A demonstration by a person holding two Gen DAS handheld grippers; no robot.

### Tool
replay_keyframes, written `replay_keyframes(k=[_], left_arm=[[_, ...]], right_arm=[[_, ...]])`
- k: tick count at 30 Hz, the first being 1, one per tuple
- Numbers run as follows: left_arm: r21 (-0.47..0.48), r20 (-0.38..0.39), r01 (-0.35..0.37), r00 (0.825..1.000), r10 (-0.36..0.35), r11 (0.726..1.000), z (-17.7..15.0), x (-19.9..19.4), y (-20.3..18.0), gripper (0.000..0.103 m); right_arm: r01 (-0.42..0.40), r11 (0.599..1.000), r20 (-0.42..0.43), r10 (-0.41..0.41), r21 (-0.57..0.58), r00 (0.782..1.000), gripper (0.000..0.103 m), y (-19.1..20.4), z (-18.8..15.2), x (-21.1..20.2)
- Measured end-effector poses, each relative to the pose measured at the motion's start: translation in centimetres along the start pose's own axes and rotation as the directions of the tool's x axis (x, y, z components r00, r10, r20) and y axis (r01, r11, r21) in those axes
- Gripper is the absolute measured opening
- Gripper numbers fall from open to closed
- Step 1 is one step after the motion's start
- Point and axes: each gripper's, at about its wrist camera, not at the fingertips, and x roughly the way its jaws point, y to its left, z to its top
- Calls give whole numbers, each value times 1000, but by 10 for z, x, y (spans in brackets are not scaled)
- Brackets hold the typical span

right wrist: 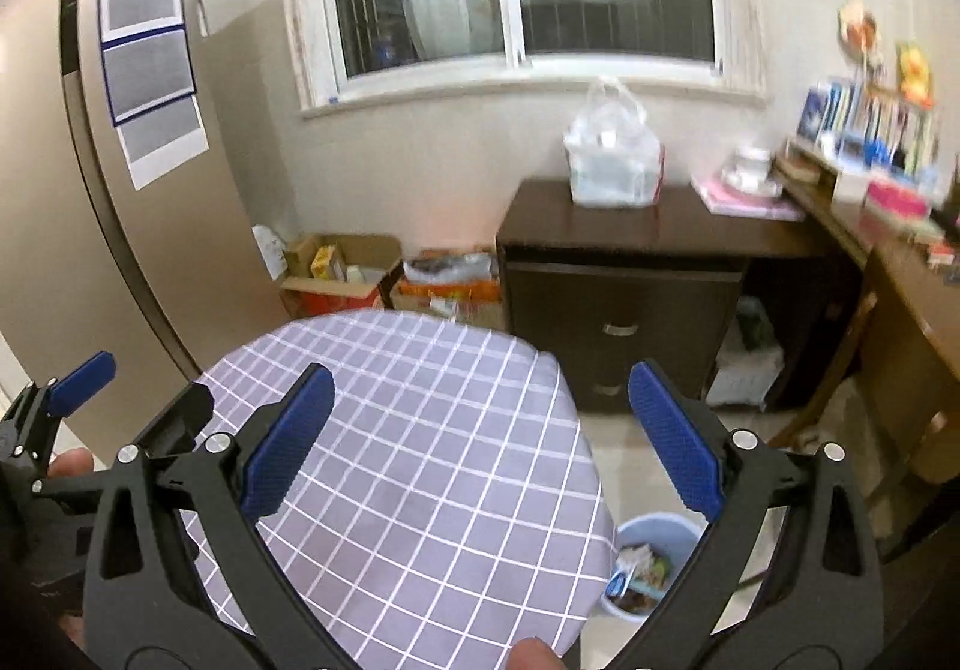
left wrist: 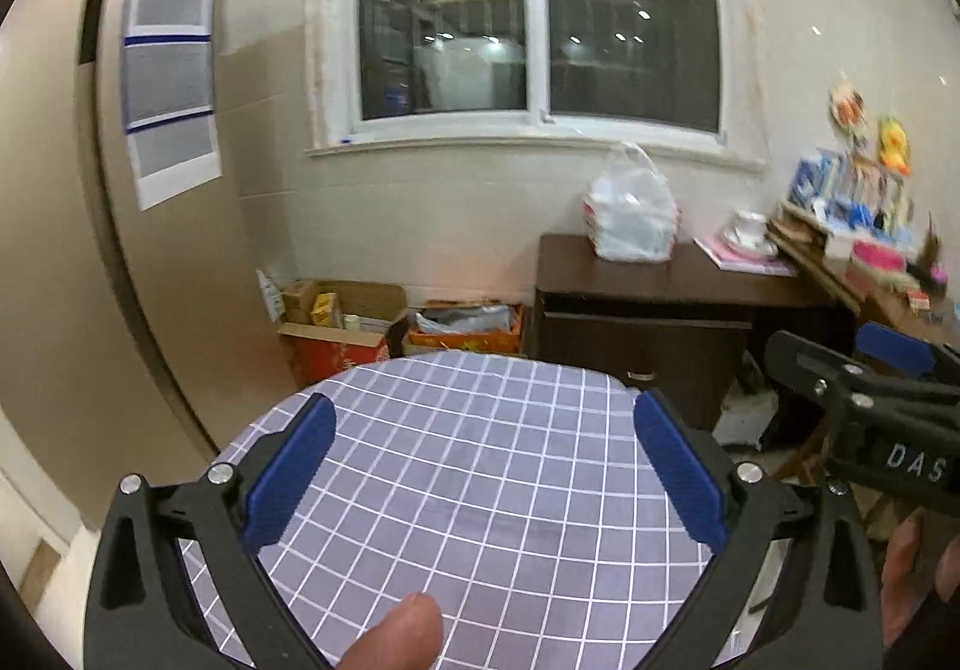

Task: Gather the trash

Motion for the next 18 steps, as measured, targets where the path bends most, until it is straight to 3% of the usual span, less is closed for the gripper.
replay_keyframes(k=[9,18], left_arm=[[-32,88,14,996,-12,999,7,-50,-3,98],[-37,122,6,993,-1,999,7,-65,-12,98]], right_arm=[[112,993,141,-106,-36,984,97,11,6,-62],[146,989,180,-138,-28,974,97,8,7,-82]])
